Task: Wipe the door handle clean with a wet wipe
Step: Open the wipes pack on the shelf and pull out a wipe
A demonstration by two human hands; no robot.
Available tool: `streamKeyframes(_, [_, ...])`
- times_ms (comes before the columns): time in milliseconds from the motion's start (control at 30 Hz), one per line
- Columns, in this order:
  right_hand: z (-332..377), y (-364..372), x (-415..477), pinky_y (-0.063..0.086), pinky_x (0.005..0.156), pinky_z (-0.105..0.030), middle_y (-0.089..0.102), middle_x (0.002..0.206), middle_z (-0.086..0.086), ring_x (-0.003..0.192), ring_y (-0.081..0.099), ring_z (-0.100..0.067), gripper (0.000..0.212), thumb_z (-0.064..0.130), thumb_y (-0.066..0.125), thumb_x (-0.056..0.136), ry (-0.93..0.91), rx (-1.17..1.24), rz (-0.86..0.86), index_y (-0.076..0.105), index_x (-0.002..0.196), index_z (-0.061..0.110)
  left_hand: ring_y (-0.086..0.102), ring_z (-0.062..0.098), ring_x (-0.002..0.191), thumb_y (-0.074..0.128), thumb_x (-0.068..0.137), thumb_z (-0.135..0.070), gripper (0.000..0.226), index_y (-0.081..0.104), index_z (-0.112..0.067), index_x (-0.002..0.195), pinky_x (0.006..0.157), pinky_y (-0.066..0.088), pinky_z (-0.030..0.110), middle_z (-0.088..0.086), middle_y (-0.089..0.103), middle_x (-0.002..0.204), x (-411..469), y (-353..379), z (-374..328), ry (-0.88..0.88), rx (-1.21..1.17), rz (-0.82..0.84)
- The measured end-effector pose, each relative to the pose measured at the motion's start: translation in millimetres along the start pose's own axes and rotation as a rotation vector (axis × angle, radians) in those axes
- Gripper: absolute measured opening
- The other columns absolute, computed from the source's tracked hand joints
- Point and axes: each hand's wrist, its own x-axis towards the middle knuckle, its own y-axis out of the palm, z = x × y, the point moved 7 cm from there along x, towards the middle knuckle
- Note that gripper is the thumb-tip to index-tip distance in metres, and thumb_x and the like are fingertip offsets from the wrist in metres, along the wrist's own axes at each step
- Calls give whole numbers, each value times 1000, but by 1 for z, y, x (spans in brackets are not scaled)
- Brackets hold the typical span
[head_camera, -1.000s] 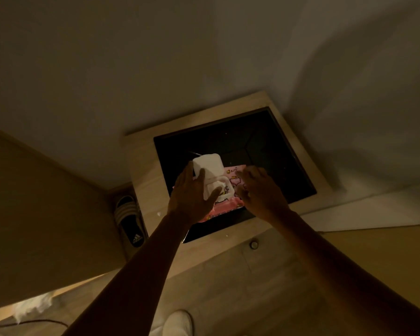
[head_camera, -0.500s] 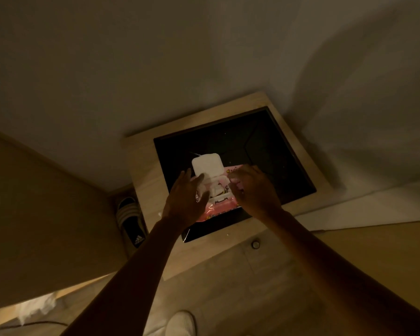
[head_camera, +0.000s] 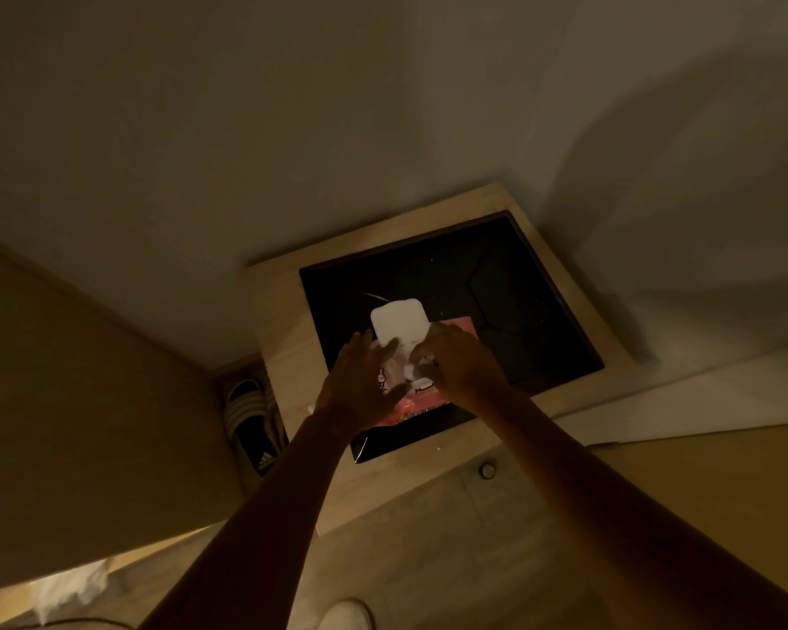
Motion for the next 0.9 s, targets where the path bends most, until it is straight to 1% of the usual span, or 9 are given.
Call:
streamKeyframes(200, [-13, 6, -1, 45, 91, -30, 61, 115, -14, 109, 56, -25, 21, 14, 58, 93, 7, -18, -32, 67, 111, 5, 4, 26, 148, 60, 85, -50, 77, 24, -27, 149, 118, 15, 42, 2, 14, 159, 0, 0, -4, 21, -4, -24])
streamKeyframes(267, [-17, 5, -1, 46, 81, -23, 64, 110, -14, 101, 59, -22, 21, 19, 54, 96, -9, -10, -8, 70, 104, 8, 4, 26, 148, 60, 84, -50, 79, 23, -28, 149, 117, 16, 44, 2, 12, 160, 1, 1, -5, 20, 4, -17])
streamKeyframes(333, [-19, 1, 0, 40, 69, -15, 67, 102, -12, 88, 61, -18, 28, 23, 48, 99, -47, 11, 0, 73, 96, 9, 4, 26, 148, 62, 83, -50, 81, 21, -27, 150, 117, 17, 44, 2, 12, 160, 1, 2, -6, 14, 15, -4])
streamKeyframes(433, [-24, -17, 0, 49, 67, -26, 65, 83, -2, 70, 57, -9, 34, 25, 45, 96, -55, 75, -82, 73, 82, 10, 2, 27, 148, 62, 83, -50, 82, 20, -26, 150, 117, 17, 46, 3, 9, 160, 0, 2, -8, -5, 30, 18])
streamKeyframes(500, [-25, -27, -4, 50, 66, -26, 64, 76, 4, 63, 56, -2, 33, 23, 45, 93, -59, 91, -104, 72, 78, 12, 1, 26, 148, 61, 84, -51, 82, 18, -27, 150, 117, 16, 45, 3, 7, 160, -2, 2, -10, -20, 31, 22])
streamKeyframes(567, [-23, -35, -6, 53, 64, -23, 71, 75, 0, 60, 62, -6, 31, 20, 48, 94, -70, 90, -109, 73, 78, 11, 1, 26, 148, 60, 84, -51, 82, 17, -27, 150, 117, 16, 44, 4, 7, 161, -2, 2, -12, -33, 30, 16])
streamKeyframes(633, [-21, -41, -9, 56, 60, -29, 72, 72, -6, 57, 65, -14, 30, 19, 50, 94, -122, 53, -123, 73, 78, 9, 1, 26, 148, 60, 84, -51, 82, 17, -27, 150, 117, 16, 44, 6, 7, 160, -2, 2, -15, -42, 38, 15])
streamKeyframes(767, [-13, -57, -17, 52, 46, -28, 65, 59, -7, 45, 57, -14, 35, 20, 49, 94, -203, -20, -132, 69, 69, 5, 2, 29, 148, 61, 83, -52, 83, 17, -30, 150, 117, 17, 46, 8, 6, 160, -2, 5, -15, -61, 66, 19])
streamKeyframes(900, [-10, -88, -22, 52, 54, -23, 67, 69, -8, 56, 63, -16, 19, 13, 58, 93, -62, 116, -163, 71, 84, 3, 6, 32, 147, 61, 83, -51, 83, 16, -30, 150, 116, 20, 46, 11, 8, 159, -4, 7, -15, -64, 95, 6])
